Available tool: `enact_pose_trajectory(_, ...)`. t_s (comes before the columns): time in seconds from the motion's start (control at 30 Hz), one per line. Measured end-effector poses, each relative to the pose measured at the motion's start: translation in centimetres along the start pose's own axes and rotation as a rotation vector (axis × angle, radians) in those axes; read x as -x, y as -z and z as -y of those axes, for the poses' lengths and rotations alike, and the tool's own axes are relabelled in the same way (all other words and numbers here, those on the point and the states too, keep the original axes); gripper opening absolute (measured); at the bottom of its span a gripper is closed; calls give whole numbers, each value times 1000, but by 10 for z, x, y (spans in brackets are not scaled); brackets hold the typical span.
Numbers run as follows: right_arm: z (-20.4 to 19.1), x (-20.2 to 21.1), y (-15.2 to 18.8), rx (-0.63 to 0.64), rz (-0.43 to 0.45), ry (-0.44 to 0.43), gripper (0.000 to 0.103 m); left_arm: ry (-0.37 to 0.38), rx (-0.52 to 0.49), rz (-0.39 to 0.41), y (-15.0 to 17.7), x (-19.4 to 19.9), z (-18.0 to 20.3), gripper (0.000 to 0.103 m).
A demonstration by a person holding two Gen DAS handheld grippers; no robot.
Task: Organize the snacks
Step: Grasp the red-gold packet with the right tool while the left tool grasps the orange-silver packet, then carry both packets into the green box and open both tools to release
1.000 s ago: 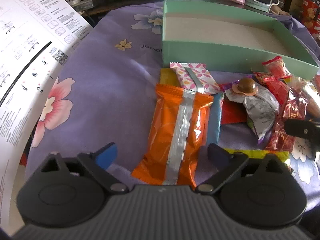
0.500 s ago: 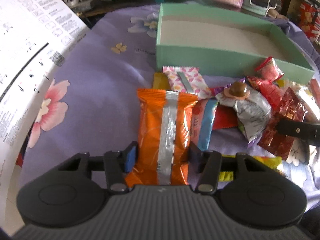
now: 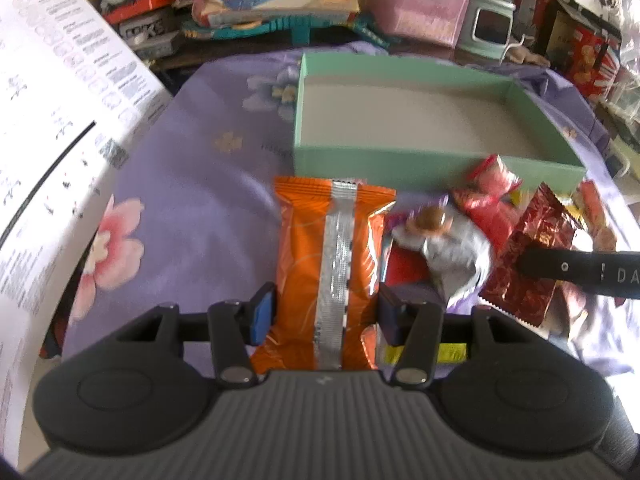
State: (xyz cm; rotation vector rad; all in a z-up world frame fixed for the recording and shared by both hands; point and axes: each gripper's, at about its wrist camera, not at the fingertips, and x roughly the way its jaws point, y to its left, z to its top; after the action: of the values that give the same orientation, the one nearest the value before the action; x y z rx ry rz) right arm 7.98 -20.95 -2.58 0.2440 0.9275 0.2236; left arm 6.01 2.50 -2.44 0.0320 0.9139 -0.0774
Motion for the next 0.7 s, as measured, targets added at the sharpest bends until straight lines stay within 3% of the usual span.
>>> enact_pose_trajectory(0.3, -2, 4, -82, 23, 94, -4, 24, 8, -21, 105, -84, -4, 2, 51)
enact_pose_trajectory(0.47, -3, -17, -125, 24, 69, -1, 24, 3, -23, 101, -128, -30, 8, 52)
enact_pose_trajectory(0.7, -16, -57, -155, 88, 25, 31, 24, -24, -54, 49, -155, -76, 13, 52)
